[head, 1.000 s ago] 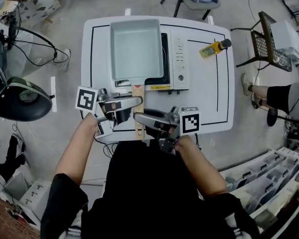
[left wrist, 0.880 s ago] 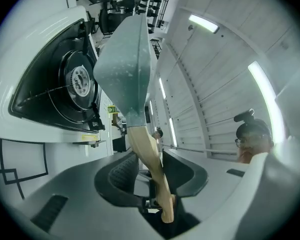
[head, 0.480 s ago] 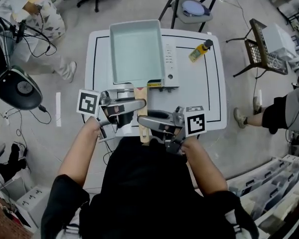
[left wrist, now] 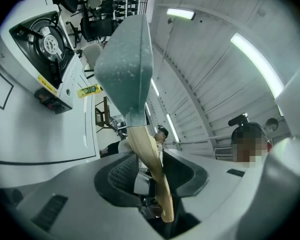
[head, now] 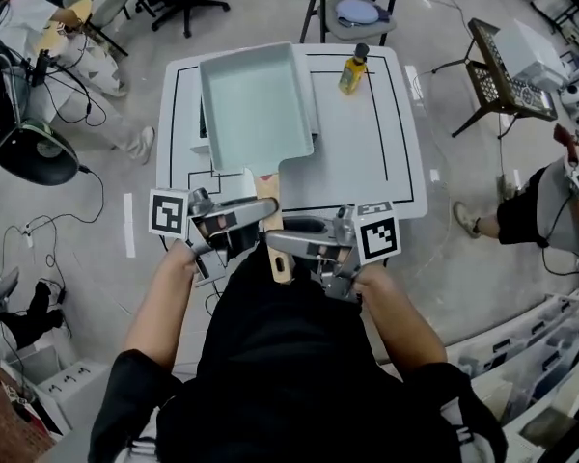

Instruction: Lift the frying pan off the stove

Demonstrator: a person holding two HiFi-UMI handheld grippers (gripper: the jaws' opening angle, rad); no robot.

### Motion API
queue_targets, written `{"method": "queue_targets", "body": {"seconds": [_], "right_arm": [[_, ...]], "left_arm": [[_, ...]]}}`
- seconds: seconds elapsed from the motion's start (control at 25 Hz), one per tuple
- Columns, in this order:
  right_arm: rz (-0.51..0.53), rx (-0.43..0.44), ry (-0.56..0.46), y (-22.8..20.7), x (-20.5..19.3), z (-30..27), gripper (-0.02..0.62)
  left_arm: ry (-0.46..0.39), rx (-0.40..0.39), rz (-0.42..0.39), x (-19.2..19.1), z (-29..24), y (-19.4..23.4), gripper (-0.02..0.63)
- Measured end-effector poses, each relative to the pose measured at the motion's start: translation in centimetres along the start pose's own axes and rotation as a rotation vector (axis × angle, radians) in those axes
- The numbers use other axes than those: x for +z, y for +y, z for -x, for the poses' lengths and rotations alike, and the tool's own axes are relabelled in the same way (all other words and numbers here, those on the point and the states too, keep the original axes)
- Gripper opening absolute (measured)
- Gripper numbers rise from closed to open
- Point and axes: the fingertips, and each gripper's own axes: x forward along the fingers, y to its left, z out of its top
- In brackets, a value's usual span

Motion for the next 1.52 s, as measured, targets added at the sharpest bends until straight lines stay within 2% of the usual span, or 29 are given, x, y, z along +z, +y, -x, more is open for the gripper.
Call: {"method": "queue_targets", "body": {"seconds": [0.16, 0.32, 0.76, 1.0, 1.32, 1.52], "right_arm": [[-0.009, 0.004, 0.011, 1.3, -3.5, 1.9, 0.150], [-0.015, 0.011, 0.014, 1.8, -5.5, 2.9, 0.155], [-0.046, 0.027, 0.019, 1.5, -6.2, 2.9, 0.158], [-0.060, 0.040, 0.042, 2.2, -8.0, 2.5, 0.158], [-0.101, 0.019, 0.044, 1.9, -11.4, 1.3, 0.160], [-0.078, -0.024, 0.072, 2.0, -12.9, 0.0, 0.163]], "left_arm": [[-0.014, 0.006, 0.018, -4.1, -0.7, -0.4, 0.160], [-0.026, 0.010, 0.028, -6.4, -1.1, -0.4, 0.160], [-0.056, 0.014, 0.046, -7.1, -0.7, 0.1, 0.160], [-0.071, 0.019, 0.048, -8.8, 0.2, -0.8, 0.160], [-0.043, 0.003, 0.081, -11.8, 2.3, -0.2, 0.161], [-0.009, 0.003, 0.077, -12.9, 4.1, -0.1, 0.164]]}}
